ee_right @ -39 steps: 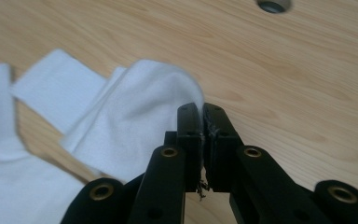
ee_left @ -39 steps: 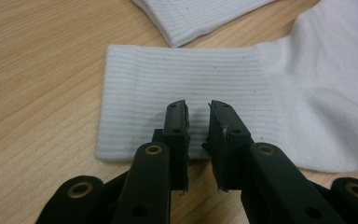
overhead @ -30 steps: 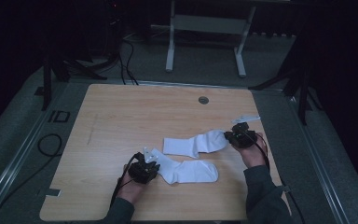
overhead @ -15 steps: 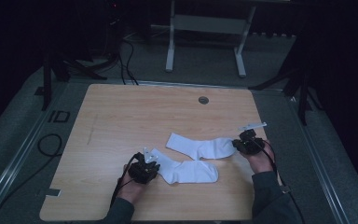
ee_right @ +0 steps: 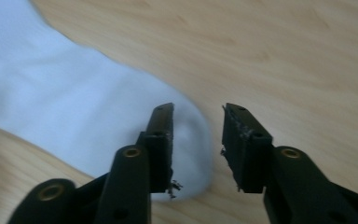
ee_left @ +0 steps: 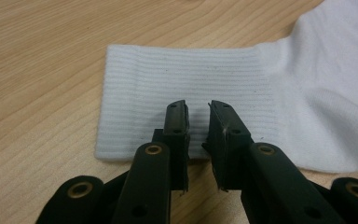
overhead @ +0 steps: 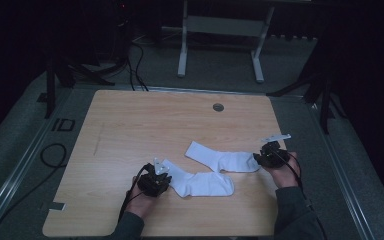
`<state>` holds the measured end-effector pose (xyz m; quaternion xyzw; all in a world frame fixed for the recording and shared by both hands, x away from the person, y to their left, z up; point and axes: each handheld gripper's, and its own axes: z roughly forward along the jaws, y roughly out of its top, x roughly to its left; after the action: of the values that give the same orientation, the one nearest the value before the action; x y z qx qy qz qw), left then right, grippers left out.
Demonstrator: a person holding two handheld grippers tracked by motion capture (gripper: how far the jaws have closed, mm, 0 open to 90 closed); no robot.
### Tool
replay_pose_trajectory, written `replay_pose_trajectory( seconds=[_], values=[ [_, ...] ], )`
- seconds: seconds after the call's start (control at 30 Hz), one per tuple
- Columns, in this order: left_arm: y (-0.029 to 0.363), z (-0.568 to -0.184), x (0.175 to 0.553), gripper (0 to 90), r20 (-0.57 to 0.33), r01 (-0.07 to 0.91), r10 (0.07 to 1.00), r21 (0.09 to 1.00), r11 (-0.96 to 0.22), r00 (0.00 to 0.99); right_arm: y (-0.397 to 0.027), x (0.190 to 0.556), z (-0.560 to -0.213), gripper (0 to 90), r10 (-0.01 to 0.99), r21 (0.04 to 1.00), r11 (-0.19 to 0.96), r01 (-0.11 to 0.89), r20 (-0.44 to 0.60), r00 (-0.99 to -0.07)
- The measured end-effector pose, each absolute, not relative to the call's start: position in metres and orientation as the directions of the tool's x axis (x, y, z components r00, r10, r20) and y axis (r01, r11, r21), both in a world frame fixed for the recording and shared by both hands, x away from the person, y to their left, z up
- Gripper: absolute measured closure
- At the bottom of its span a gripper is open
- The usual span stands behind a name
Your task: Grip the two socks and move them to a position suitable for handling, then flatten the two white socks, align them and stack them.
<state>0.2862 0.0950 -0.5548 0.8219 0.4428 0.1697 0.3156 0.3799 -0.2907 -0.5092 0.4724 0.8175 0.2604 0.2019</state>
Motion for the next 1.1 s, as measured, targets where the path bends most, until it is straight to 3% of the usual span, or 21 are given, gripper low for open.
replay_pose_trajectory(
  seconds=[0.3,1.03,1.1],
  values=[
    [0.095,-0.555,0.287,77.2,0.001,0.619,0.833,0.669,-0.411,0.553,-0.238,0.389,-0.497,57.1,0.793,0.654,0.494,0.573,-0.069,-0.605],
    [0.094,-0.555,0.286,77.1,0.002,0.620,0.833,0.667,-0.413,0.553,-0.168,0.412,-0.508,55.9,0.672,0.636,0.601,0.484,-0.074,-0.737],
    [0.094,-0.555,0.287,77.2,0.001,0.620,0.833,0.667,-0.413,0.554,-0.163,0.416,-0.516,54.8,0.643,0.637,0.604,0.479,-0.034,-0.765]
  ],
)
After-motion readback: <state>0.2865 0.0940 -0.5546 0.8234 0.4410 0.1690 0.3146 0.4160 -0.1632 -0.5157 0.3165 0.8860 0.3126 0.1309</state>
